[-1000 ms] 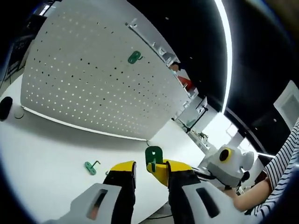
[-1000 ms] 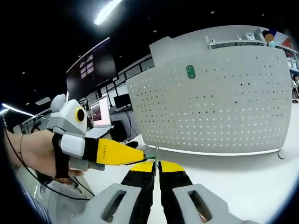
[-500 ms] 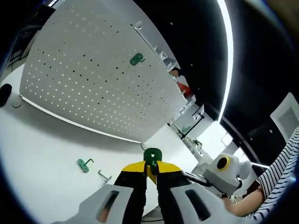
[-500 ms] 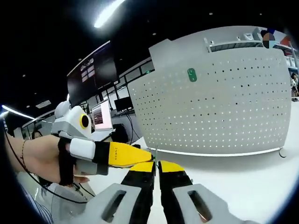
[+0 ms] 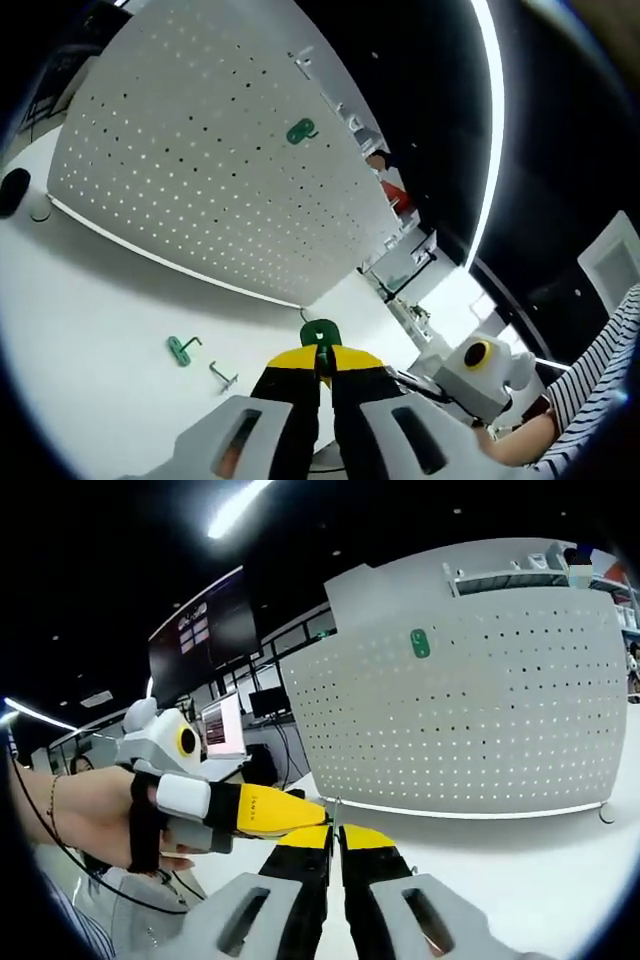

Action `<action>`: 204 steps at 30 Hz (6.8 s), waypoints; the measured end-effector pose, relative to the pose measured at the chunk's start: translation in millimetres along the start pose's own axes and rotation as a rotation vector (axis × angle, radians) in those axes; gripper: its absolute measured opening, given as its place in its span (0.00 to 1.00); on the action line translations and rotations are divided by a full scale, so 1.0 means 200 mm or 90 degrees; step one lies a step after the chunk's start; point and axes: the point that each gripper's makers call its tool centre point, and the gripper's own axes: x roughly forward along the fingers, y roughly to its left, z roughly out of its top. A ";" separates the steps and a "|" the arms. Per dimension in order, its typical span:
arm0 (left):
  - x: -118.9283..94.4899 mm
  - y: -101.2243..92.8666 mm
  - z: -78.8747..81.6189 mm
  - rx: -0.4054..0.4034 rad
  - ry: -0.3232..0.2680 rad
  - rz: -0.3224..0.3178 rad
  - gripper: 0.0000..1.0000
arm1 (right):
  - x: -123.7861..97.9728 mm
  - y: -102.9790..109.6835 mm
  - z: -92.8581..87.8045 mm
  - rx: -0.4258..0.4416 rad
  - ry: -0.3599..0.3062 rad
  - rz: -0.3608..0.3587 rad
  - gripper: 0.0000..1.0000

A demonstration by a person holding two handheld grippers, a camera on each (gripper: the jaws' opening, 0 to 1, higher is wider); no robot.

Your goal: Insert the hook assembly into the mounting plate slot until the hook locks in place.

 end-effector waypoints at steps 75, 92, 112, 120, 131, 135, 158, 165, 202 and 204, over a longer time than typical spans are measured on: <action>-0.01 0.14 0.80 0.528 -0.244 0.347 0.01 | -0.30 -0.40 -0.49 -0.267 0.240 -0.162 0.64; 0.21 0.06 1.00 0.589 -0.308 0.357 0.01 | -0.30 -0.41 -0.52 -0.256 0.255 -0.157 0.63; 0.39 0.08 1.19 0.589 -0.374 0.393 0.01 | -0.32 -0.44 -0.49 -0.266 0.243 -0.176 0.59; 0.47 0.06 1.24 0.598 -0.398 0.404 0.01 | -0.33 -0.45 -0.47 -0.267 0.237 -0.180 0.55; 0.50 0.11 1.25 0.597 -0.392 0.435 0.01 | -0.32 -0.44 -0.47 -0.269 0.231 -0.172 0.51; 0.50 0.12 1.25 0.598 -0.391 0.439 0.01 | -0.32 -0.43 -0.46 -0.269 0.228 -0.171 0.51; 0.51 0.11 1.23 0.495 -0.358 0.400 0.06 | -0.35 -0.47 -0.42 -0.275 0.211 -0.197 0.53; 0.34 -0.04 1.24 0.524 -0.366 0.350 0.28 | -0.35 -0.48 -0.40 -0.272 0.199 -0.203 0.53; -0.22 0.20 0.23 0.321 -0.074 0.241 0.83 | -0.35 -0.48 -0.45 -0.244 0.219 -0.195 0.52; -0.23 0.21 0.15 0.303 -0.051 0.234 0.83 | -0.34 -0.47 -0.45 -0.238 0.218 -0.191 0.52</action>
